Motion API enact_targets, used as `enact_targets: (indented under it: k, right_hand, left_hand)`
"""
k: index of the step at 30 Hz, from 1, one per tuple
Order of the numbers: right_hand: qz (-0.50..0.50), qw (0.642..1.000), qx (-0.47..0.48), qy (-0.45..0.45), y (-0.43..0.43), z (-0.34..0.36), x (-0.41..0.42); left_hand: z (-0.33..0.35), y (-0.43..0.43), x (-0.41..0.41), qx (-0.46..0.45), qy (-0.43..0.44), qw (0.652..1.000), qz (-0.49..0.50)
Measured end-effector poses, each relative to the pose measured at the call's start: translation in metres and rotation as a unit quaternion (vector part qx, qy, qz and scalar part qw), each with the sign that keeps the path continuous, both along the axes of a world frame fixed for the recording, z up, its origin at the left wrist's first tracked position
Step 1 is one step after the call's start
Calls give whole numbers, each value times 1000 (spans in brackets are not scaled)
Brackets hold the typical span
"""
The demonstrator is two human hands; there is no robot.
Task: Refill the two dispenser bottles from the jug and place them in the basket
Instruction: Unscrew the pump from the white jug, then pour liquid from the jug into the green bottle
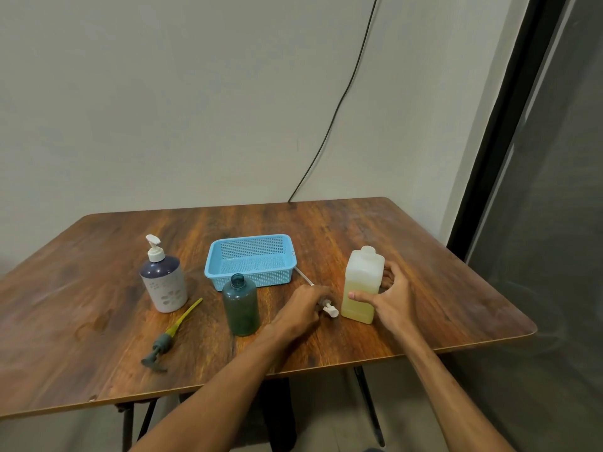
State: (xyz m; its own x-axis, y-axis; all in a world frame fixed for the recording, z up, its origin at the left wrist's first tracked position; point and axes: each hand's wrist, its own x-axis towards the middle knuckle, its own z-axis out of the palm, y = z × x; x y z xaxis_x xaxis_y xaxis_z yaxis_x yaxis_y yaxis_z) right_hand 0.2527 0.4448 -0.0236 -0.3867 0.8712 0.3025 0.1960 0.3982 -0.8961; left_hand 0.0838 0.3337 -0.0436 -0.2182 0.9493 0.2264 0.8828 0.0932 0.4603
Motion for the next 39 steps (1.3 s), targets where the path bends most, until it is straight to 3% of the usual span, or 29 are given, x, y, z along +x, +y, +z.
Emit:
enact_targets:
  k: [16,21,24,27,32,35,39]
  right_hand:
    - [-16,1000,-7,-13,-5,4,-2]
    - [-31,999,5,-14,-14,12,-1]
    - [-29,999,14,-7,-22,20,0]
    - [-20,999,30,-8,-32,27,-2]
    - [11,999,39,-11,-54,34,-10]
    - [40,999,29,-8,-69,38,-18]
    - [62,997,39,-6,-85,38,-31]
  left_hand:
    - [15,-15,6,59,-61,996,31]
    - [30,-38,19,144,-112,981,62]
    - [39,-62,28,255,-131,953,93]
    - [43,-93,32,381,-146,904,131]
    - [43,-138,16,468,-176,837,221]
    - [33,-148,-1,438,-229,826,272]
    - [14,-149,-22,305,-304,853,293]
